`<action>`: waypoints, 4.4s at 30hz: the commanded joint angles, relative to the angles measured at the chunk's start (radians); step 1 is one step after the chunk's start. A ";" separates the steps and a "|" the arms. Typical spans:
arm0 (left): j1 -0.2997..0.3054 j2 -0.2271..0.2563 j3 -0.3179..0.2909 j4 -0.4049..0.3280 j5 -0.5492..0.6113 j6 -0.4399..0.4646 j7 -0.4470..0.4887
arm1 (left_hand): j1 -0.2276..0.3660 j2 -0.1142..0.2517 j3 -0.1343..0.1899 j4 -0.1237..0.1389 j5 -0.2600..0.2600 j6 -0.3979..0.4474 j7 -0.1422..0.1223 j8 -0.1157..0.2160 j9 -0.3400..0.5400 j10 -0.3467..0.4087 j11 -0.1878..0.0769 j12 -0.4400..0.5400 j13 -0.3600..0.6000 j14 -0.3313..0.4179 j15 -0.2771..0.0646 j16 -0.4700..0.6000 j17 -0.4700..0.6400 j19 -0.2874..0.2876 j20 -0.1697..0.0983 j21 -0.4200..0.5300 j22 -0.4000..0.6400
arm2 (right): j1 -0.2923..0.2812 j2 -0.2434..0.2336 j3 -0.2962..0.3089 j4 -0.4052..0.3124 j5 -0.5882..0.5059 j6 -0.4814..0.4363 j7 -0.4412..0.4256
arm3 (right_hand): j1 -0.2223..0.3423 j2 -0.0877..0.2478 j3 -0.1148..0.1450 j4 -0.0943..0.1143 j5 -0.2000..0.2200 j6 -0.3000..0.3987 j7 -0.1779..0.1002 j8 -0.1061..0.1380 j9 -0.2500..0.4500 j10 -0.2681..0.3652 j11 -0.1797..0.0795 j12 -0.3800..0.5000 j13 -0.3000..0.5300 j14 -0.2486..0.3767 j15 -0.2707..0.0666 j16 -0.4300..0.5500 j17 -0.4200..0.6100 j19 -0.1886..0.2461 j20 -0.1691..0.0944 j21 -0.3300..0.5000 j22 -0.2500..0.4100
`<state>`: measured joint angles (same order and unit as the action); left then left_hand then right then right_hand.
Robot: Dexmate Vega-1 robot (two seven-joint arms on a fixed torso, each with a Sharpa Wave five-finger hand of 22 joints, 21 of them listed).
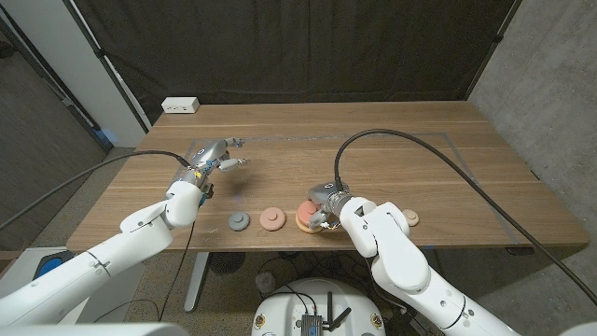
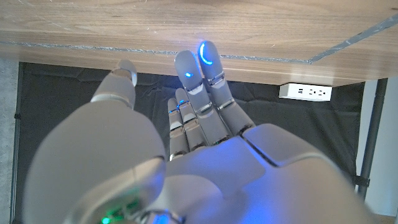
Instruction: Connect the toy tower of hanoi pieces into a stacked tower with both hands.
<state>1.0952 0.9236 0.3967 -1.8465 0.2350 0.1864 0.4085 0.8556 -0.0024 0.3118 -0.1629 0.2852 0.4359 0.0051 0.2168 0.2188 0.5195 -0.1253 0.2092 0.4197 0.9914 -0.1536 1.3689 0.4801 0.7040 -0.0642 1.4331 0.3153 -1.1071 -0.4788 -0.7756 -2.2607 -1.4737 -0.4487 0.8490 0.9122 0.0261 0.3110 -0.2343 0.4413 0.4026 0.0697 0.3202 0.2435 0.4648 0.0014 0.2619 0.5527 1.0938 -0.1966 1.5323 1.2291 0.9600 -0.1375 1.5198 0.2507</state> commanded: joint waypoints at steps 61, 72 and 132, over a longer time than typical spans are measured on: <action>0.003 -0.003 0.003 -0.001 0.002 -0.005 0.003 | -0.005 0.003 0.013 0.001 0.008 0.011 0.003 -0.001 0.002 0.019 0.001 0.002 0.012 0.007 -0.066 0.013 -0.001 -0.014 -0.142 0.043 -0.019 | 0.041 0.019 -0.028 0.048 -0.130 0.013 0.167 | -0.174 -0.097 0.074 0.081 -0.089 -0.156 -0.032 -0.131 -0.007 -0.150 0.001 -0.087 0.032 -0.132 -0.020 -0.108 -0.035 -0.070 -0.078 -0.036 -0.040; -0.003 -0.005 0.005 0.001 0.003 -0.008 0.000 | -0.005 0.003 0.014 0.001 0.009 0.012 0.004 -0.001 0.002 0.020 0.001 0.003 0.013 0.006 -0.066 0.013 -0.002 -0.014 -0.142 0.048 -0.021 | 0.022 0.020 -0.010 0.017 -0.141 0.014 0.170 | -0.176 -0.106 0.075 0.080 -0.112 -0.189 -0.023 -0.130 -0.010 -0.169 0.015 -0.080 0.018 -0.150 -0.021 -0.132 -0.043 -0.082 -0.077 -0.040 -0.041; 0.026 -0.023 -0.008 -0.139 0.003 0.142 0.009 | -0.011 -0.007 0.017 0.001 0.009 0.010 0.002 -0.003 0.002 0.017 -0.003 -0.002 0.014 0.002 -0.066 0.016 -0.004 -0.026 -0.142 0.073 -0.041 | -0.269 -0.087 0.246 -0.149 -0.052 -0.087 -0.214 | -0.081 -0.060 0.137 0.063 -0.140 -0.022 -0.088 -0.058 0.001 -0.041 -0.063 -0.033 -0.010 -0.060 -0.022 -0.098 -0.007 -0.041 -0.080 -0.013 -0.037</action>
<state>1.1121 0.8769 0.3948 -1.9336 0.2343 0.2882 0.4409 0.8488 -0.0092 0.3231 -0.1601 0.2892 0.4430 0.0087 0.2168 0.2188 0.5307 -0.1249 0.2092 0.4290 0.9914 -0.1536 1.3766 0.4724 0.6843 -0.0663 1.4989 0.2736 -1.3224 -0.5505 -0.5832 -2.3934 -1.5586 -0.5096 0.7254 0.8164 -0.0339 0.4405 -0.1740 0.2961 0.3656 -0.0151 0.2554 0.2396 0.4173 -0.0577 0.2198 0.5404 1.0206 -0.1627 1.4280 1.2201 0.9065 -0.1232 1.5026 0.2120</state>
